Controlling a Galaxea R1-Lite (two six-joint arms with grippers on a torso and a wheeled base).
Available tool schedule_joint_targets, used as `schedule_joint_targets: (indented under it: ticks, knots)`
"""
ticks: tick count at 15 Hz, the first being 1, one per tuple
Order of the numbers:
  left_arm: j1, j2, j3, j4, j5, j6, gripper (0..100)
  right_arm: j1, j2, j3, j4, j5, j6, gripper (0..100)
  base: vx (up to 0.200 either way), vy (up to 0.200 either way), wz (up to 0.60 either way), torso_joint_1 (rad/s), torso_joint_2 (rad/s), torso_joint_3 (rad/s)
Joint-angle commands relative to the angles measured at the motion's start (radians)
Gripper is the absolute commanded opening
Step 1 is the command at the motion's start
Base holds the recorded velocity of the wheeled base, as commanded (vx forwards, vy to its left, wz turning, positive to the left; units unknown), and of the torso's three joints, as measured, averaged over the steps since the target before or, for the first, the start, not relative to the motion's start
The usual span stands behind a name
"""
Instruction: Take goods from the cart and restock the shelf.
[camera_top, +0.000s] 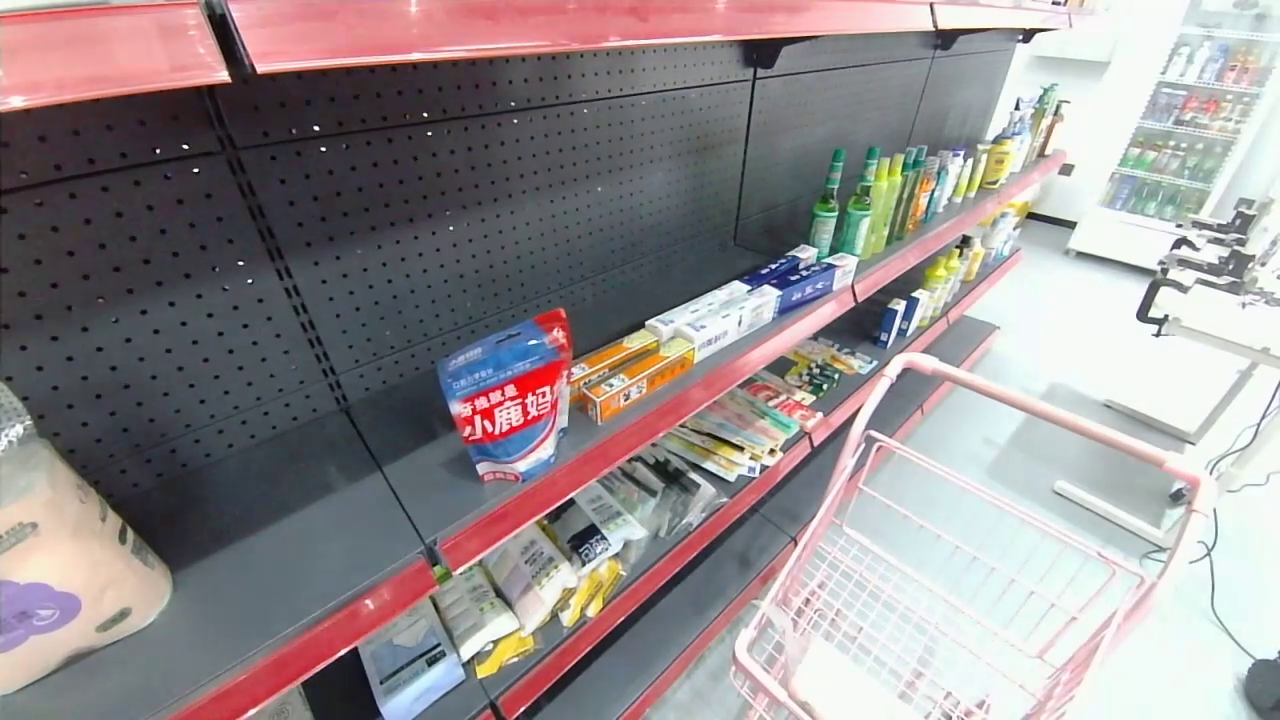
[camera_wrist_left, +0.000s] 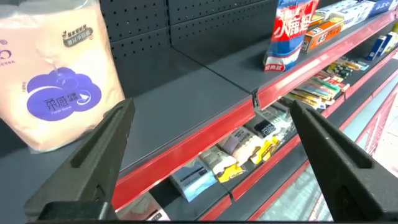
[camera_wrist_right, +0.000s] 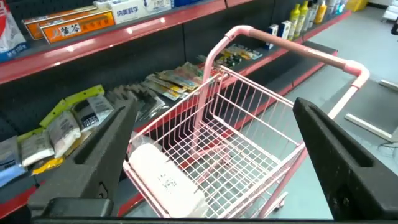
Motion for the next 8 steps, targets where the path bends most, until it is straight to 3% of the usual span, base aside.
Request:
schedule_joint_targets:
  ticks: [1,3,4,5,7,8]
  knots:
    - [0.001,0.001,0.000,-0.001,0.000,-0.001,100,0.000,0.020,-0.003,0.003,-0.003,0.004,100,0.000,0.000,0.00,0.000,0.00,0.000]
    - [0.001,0.001,0.000,-0.001,0.000,-0.001,100,0.029,0.238,-0.242,-0.006,0.031,0.050,100,0.000,0.000,0.00,0.000,0.00,0.000]
    - [0.001,0.001,0.000,-0.001,0.000,0.001,100,0.034,0.600,-0.623,0.006,0.017,0.271,100,0.000,0.000,0.00,0.000,0.00,0.000]
    - [0.001,0.001,0.000,-0.001,0.000,0.001,100,0.038,0.723,-0.687,0.006,0.011,0.193,100,0.000,0.000,0.00,0.000,0.00,0.000]
    - [-0.001,0.001,0.000,-0.001,0.000,0.001,100,0.015,0.853,-0.587,-0.003,-0.036,-0.029,100,0.000,0.000,0.00,0.000,0.00,0.000]
    - [-0.001,0.001,0.000,-0.001,0.000,0.001,100,0.015,0.899,-0.561,-0.009,-0.039,-0.028,100,0.000,0.000,0.00,0.000,0.00,0.000]
